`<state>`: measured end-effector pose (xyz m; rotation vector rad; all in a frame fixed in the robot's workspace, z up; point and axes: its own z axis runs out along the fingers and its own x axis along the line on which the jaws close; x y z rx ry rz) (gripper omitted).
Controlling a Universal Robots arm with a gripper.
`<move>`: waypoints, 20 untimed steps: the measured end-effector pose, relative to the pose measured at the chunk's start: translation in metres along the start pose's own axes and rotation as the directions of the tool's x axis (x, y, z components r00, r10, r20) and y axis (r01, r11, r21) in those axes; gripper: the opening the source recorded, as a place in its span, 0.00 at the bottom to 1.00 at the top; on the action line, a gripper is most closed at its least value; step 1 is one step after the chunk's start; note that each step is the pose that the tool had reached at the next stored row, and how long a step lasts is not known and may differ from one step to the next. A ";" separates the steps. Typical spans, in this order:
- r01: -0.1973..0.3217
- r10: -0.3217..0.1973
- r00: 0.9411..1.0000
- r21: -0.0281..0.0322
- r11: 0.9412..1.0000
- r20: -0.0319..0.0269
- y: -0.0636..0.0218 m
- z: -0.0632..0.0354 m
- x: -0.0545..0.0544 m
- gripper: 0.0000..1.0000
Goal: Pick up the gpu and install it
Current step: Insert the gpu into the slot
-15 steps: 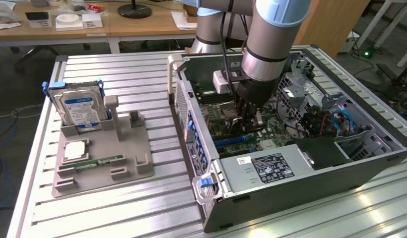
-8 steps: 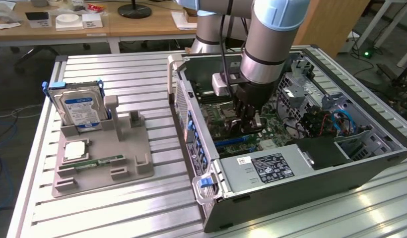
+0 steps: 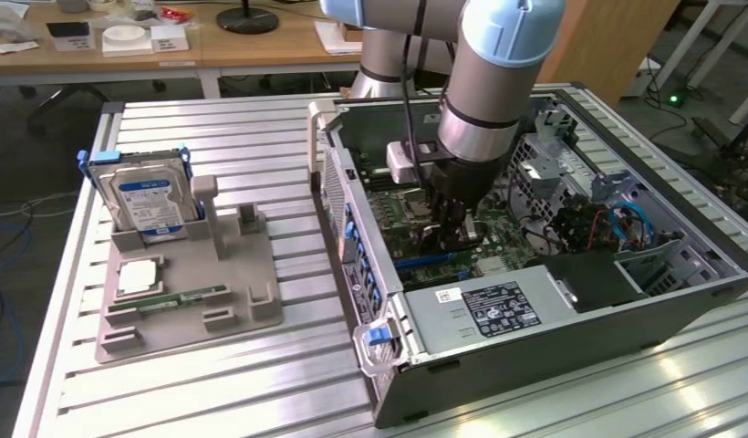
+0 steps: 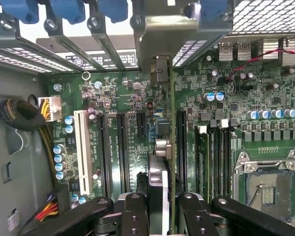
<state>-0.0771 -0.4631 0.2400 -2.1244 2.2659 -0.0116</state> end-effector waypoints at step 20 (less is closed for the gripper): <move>0.000 0.000 1.000 0.000 1.000 0.000 0.0047 0.0073 0.000 0.28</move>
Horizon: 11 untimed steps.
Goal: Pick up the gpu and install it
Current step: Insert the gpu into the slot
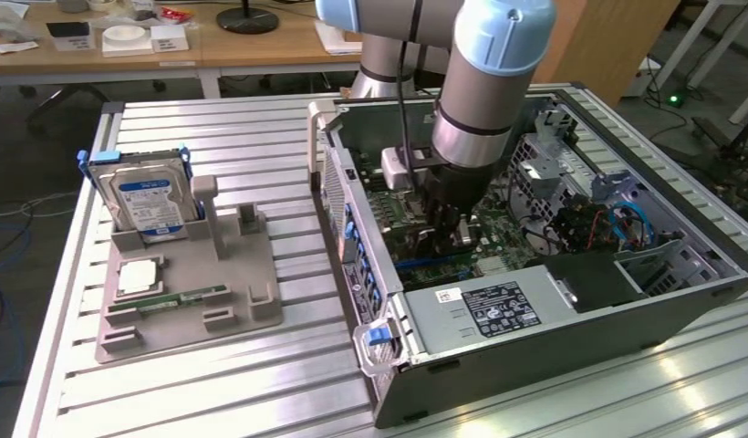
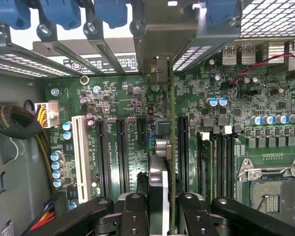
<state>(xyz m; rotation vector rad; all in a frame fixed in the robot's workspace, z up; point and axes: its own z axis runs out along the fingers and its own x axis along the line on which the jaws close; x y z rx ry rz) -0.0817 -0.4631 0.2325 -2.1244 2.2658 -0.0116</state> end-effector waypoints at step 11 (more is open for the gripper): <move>0.003 -0.003 1.000 0.000 1.000 0.000 0.0002 0.0012 -0.001 0.28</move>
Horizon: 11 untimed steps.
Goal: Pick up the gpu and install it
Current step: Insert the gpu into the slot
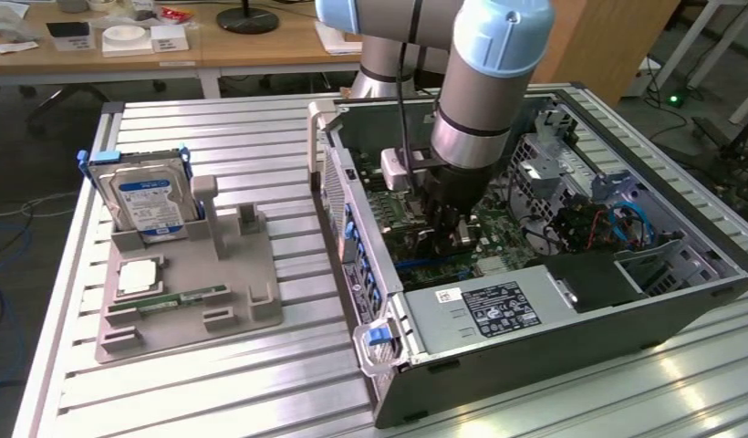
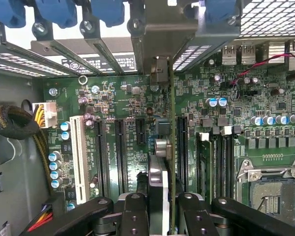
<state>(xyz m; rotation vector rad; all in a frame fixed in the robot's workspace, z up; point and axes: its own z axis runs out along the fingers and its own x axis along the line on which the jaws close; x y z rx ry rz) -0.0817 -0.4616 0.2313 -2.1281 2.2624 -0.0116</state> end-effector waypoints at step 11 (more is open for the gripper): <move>0.009 -0.009 1.000 0.000 1.000 0.001 0.0001 0.0022 -0.001 0.28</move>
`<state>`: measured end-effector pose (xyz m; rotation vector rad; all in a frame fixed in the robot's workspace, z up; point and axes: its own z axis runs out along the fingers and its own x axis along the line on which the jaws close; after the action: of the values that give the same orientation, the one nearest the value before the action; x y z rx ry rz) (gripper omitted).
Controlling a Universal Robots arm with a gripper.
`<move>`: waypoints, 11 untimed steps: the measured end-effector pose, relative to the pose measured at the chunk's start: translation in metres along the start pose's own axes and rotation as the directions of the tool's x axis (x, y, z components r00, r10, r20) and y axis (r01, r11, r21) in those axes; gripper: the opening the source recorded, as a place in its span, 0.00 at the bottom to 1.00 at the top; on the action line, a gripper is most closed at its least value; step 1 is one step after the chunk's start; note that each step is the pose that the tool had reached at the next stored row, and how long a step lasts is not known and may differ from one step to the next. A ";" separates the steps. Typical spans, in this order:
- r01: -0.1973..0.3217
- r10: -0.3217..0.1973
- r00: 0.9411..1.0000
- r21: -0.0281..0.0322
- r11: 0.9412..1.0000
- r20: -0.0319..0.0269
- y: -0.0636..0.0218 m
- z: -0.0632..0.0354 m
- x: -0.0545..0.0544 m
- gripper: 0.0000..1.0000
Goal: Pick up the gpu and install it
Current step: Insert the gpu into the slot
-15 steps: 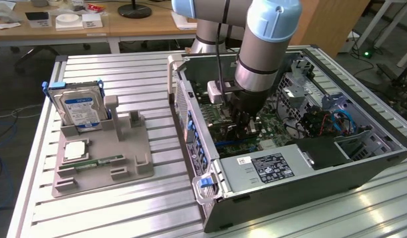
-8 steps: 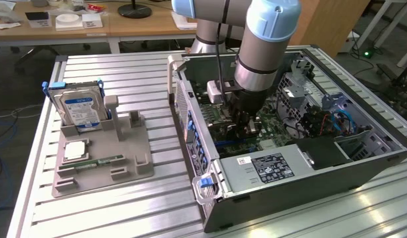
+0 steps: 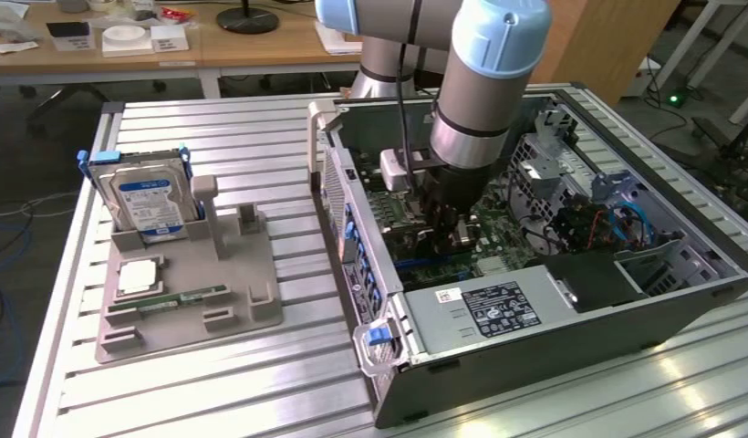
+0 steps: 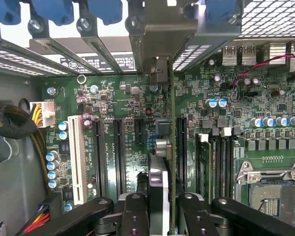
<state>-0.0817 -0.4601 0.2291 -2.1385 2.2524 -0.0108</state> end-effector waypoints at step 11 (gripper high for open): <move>0.000 0.000 1.000 0.000 1.000 0.001 0.0004 0.0020 0.000 0.28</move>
<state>-0.0821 -0.4600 0.2271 -2.1379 2.2520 -0.0099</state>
